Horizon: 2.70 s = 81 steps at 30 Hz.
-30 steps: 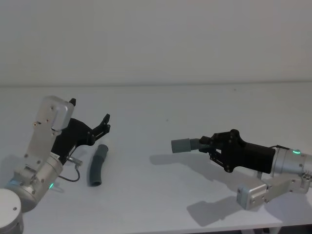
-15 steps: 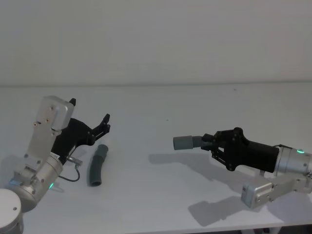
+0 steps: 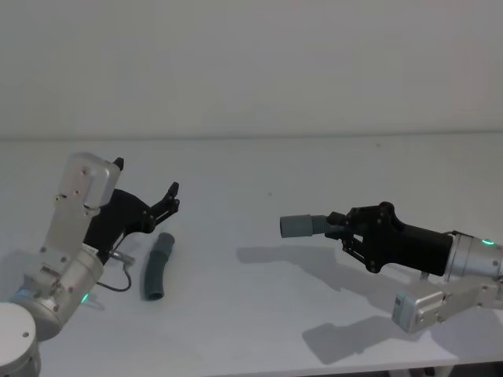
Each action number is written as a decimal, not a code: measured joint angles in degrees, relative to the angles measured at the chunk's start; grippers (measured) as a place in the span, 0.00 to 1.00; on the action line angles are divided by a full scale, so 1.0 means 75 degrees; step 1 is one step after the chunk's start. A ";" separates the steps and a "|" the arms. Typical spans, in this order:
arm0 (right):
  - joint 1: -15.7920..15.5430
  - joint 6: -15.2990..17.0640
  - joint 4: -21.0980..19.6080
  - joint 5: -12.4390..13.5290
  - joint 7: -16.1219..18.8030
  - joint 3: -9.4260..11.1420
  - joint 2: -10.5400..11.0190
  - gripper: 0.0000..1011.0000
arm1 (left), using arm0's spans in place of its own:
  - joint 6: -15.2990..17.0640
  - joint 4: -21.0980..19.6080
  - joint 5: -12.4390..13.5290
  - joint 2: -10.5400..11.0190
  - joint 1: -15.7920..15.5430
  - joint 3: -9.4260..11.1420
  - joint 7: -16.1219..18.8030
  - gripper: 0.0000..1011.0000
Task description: Use both hands to pick up one end of the pipe from the table, align the ends, and insert them.
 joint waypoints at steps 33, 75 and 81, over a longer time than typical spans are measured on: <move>-0.0005 0.0000 -0.0028 0.0104 0.0023 -0.0009 0.0032 0.16 | 0.3580 -0.1706 -0.1045 -0.0567 0.0730 -0.0508 0.0859 0.99; -0.0005 0.0000 -0.0026 0.0112 0.0021 -0.0008 0.0031 0.16 | 0.4391 -0.0241 -0.1002 -0.0812 -0.0021 -0.0432 0.0361 0.99; -0.0005 0.0000 -0.0027 0.0112 0.0021 -0.0008 0.0031 0.16 | 0.4497 -0.0011 -0.1002 -0.0832 -0.0219 -0.0370 0.0166 0.99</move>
